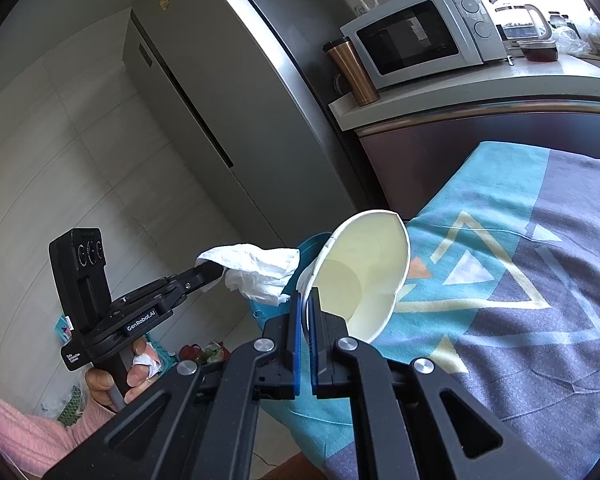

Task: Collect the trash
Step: 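Carry the tissue and paper cup over to the teal bin with both tools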

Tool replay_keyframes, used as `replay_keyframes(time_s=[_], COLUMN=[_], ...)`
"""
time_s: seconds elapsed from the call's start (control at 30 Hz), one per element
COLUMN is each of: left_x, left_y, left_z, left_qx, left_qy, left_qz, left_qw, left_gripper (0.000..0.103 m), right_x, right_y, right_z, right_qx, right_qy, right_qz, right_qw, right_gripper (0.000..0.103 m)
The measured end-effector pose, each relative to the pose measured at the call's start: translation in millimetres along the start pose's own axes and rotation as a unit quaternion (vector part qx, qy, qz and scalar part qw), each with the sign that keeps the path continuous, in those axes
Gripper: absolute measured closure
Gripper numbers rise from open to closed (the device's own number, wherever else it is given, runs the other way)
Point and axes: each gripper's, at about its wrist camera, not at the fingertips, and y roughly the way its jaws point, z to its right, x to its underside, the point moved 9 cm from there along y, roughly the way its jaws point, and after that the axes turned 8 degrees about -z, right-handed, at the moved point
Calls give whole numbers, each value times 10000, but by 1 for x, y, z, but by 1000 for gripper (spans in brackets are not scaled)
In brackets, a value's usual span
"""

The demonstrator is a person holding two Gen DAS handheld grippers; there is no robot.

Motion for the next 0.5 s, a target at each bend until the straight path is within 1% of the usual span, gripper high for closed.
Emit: replay_keyframes(time_s=[0.5], left_x=[0], left_y=[-2], left_z=[-13], left_qx=[-133], left_qy=[-100], left_qz=[13], left_qw=[9999], left_gripper=[100], right_x=[-4], right_y=[11], right_z=[-7], right_qx=[-95], right_qy=[-91], right_qz=[-93], right_qw=[9999], right_gripper=[100])
